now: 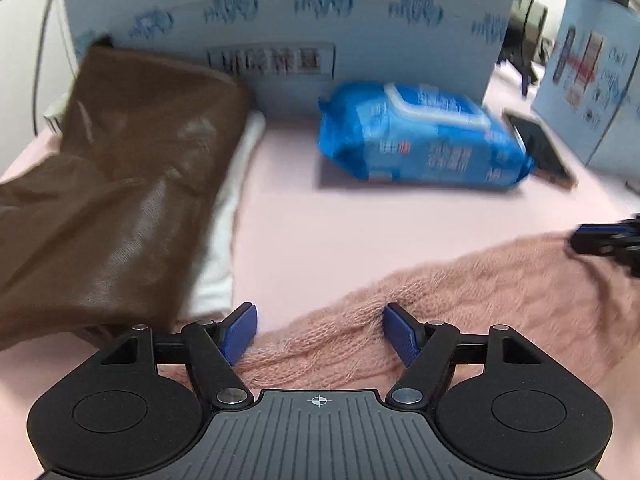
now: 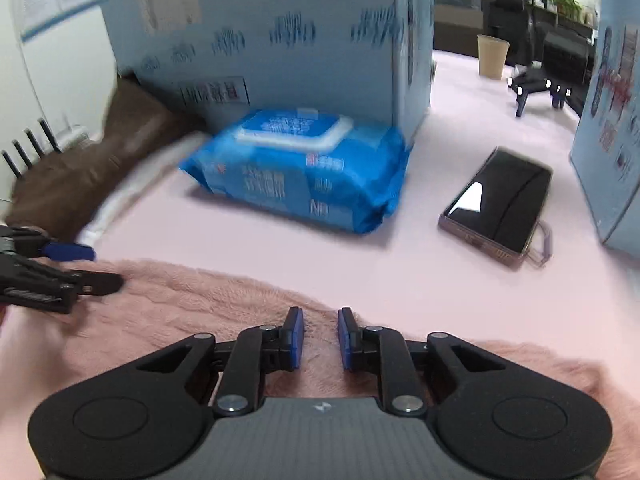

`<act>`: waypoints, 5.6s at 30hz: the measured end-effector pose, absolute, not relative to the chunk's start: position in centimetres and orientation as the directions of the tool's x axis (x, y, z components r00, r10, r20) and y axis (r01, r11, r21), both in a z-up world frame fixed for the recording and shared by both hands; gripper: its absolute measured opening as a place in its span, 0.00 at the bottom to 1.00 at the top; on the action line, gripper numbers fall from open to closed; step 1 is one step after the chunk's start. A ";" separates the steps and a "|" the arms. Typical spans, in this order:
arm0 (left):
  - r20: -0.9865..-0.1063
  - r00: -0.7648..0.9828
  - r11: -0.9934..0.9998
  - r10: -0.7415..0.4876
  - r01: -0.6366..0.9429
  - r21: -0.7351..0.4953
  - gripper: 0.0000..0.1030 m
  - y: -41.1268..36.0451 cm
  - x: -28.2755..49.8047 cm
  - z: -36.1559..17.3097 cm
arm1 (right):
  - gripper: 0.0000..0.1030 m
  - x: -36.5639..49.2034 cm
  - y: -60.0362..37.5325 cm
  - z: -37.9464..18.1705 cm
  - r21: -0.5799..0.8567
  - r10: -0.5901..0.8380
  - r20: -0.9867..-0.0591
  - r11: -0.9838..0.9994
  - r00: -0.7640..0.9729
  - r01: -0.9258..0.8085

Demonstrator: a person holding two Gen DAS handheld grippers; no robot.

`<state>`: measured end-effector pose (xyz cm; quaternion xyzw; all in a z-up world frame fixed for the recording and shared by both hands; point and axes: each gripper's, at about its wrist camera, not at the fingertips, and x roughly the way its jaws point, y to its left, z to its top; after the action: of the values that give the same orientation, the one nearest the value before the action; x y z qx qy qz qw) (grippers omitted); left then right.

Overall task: Fold clothes
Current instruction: 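Smooth the folded sweater with both grippers, then move the open left gripper to the cuff end of the sweater strip, then grasp the sweater strip end with the left gripper and lift it, then fold the held end over the strip toward the right gripper, then open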

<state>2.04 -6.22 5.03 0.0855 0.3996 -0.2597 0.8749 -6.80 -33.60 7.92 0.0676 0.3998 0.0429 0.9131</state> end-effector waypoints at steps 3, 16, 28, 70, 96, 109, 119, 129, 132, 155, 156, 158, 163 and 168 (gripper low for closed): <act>-0.699 0.569 0.833 -0.433 0.549 -0.069 0.68 -6.8 1.0 6.7 | 0.24 -10.3 -36.0 10.1 0.110 0.062 -0.698 0.994 0.714 0.022; -0.706 0.442 0.666 -0.554 0.744 -0.057 0.69 -19.4 -1.3 6.0 | 0.21 -10.4 -37.4 6.9 0.028 -0.034 -0.730 0.996 0.683 0.080; -0.767 0.387 0.700 -0.512 0.706 -0.111 0.70 -26.0 0.3 3.5 | 0.20 -10.8 -39.9 6.1 0.179 0.021 -0.730 0.971 0.683 0.161; -0.680 0.640 0.909 -0.357 0.406 -0.096 0.75 -0.6 -3.8 6.7 | 0.33 -17.2 -36.9 10.0 0.154 0.002 -0.666 0.979 0.746 0.135; -0.706 0.554 0.850 -0.442 0.009 -0.527 0.83 11.4 -0.5 2.8 | 0.41 -11.8 -20.7 9.0 0.118 0.316 -0.703 0.935 0.637 -0.333; -0.763 0.428 0.844 -0.484 0.000 -0.536 0.71 9.1 2.5 2.4 | 0.41 -11.5 -19.0 9.0 0.105 0.320 -0.702 0.930 0.636 -0.353; -0.788 0.431 0.874 -0.441 0.007 -0.486 0.16 9.0 2.6 2.3 | 0.41 -11.5 -18.8 9.0 0.106 0.321 -0.704 0.930 0.633 -0.353; -0.769 0.483 0.896 -0.419 0.082 -0.436 0.10 7.2 2.2 4.6 | 0.41 -11.9 -19.6 9.3 0.102 0.294 -0.697 0.943 0.654 -0.316; -0.745 0.502 0.886 -0.439 0.108 -0.450 0.10 6.8 2.1 6.0 | 0.41 -12.3 -20.3 9.5 0.109 0.278 -0.690 0.953 0.668 -0.284; -0.618 0.380 0.705 -0.688 0.553 -0.445 0.10 -14.5 -3.0 16.2 | 0.41 -18.5 -35.4 10.2 0.185 0.111 -0.635 0.983 0.764 0.010; -0.623 0.366 0.698 -0.692 0.562 -0.445 0.10 -16.2 -3.6 16.0 | 0.41 -18.9 -36.6 10.1 0.191 0.110 -0.635 0.982 0.765 0.016; -0.631 0.345 0.688 -0.695 0.575 -0.442 0.10 -19.4 -4.8 15.6 | 0.41 -19.9 -39.1 9.8 0.203 0.109 -0.634 0.979 0.766 0.029; -0.656 0.311 0.677 -0.688 0.600 -0.427 0.10 -26.6 -7.6 14.2 | 0.41 -21.8 -44.7 8.7 0.215 0.102 -0.646 0.975 0.756 0.052; -0.697 0.305 0.688 -0.649 0.626 -0.367 0.10 -32.3 -10.0 12.2 | 0.41 -23.5 -48.9 8.0 0.236 0.111 -0.644 0.970 0.757 0.059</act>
<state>-10.00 -32.35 12.19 -0.0131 0.4376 -0.3948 0.8077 -23.53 -48.88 7.95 0.1219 0.3480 0.0139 0.9294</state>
